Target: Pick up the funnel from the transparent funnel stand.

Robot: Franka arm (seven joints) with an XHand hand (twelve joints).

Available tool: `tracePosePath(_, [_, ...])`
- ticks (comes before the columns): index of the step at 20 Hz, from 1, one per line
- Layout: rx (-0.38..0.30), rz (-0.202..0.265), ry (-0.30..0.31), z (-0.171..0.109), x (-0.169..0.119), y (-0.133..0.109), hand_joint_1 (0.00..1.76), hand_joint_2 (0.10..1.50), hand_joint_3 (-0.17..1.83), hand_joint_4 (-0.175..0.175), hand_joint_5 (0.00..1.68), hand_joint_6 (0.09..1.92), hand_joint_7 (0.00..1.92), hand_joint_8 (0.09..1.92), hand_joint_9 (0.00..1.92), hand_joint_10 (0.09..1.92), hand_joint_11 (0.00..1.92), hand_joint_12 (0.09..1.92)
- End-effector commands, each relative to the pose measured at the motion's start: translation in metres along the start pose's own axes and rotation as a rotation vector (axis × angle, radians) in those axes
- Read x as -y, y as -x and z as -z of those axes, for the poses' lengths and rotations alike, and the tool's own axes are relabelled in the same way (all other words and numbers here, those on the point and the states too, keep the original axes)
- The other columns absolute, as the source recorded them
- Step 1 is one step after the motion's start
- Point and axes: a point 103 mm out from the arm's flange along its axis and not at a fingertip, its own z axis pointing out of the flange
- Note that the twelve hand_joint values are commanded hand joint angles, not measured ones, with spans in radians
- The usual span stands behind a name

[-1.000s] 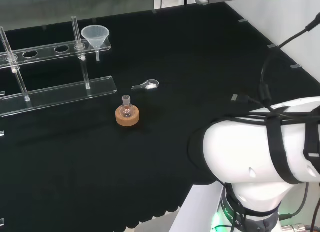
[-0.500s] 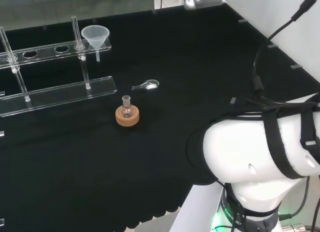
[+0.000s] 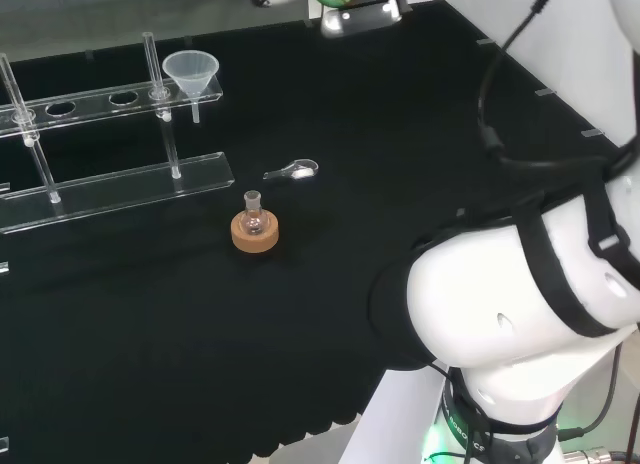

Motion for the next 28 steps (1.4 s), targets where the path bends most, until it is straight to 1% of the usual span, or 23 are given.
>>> tracePosePath(1, [0.018, 0.111, -0.063, -0.023, -0.055, -0.068, 0.34, 1.05, 0.24, 0.025, 0.09, 0.09, 0.06, 0.22, 0.10, 0.68, 0.00, 1.40])
tracePosePath(4, [0.023, 0.136, -0.087, -0.032, -0.069, -0.084, 0.38, 1.01, 0.23, 0.023, 0.04, 0.09, 0.02, 0.27, 0.08, 0.70, 0.00, 1.42])
tracePosePath(6, [0.032, 0.152, -0.090, -0.037, -0.075, -0.091, 0.41, 0.99, 0.23, 0.022, 0.02, 0.09, 0.00, 0.27, 0.07, 0.70, 0.00, 1.43])
tracePosePath(8, [0.034, 0.163, -0.100, -0.042, -0.077, -0.104, 0.45, 0.97, 0.23, 0.015, 0.01, 0.09, 0.00, 0.25, 0.07, 0.71, 0.01, 1.44])
tracePosePath(11, [0.026, 0.171, -0.117, -0.048, -0.085, -0.114, 0.49, 0.94, 0.22, 0.000, 0.01, 0.09, 0.00, 0.25, 0.07, 0.74, 0.06, 1.45])
tracePosePath(16, [0.027, 0.151, -0.149, -0.057, -0.089, -0.134, 0.54, 0.89, 0.21, -0.022, 0.01, 0.09, 0.00, 0.27, 0.11, 0.80, 0.19, 1.48])
tracePosePath(20, [0.027, 0.137, -0.164, -0.061, -0.100, -0.135, 0.58, 0.85, 0.20, -0.034, 0.01, 0.09, 0.00, 0.30, 0.11, 0.83, 0.23, 1.49])
tracePosePath(23, [-0.010, 0.127, -0.200, -0.064, -0.107, -0.136, 0.58, 0.84, 0.19, -0.043, 0.01, 0.09, 0.00, 0.31, 0.11, 0.84, 0.24, 1.50])
tracePosePath(28, [0.006, 0.121, -0.219, -0.069, -0.121, -0.136, 0.55, 0.82, 0.19, -0.058, 0.00, 0.09, 0.00, 0.25, 0.07, 0.87, 0.26, 1.50])
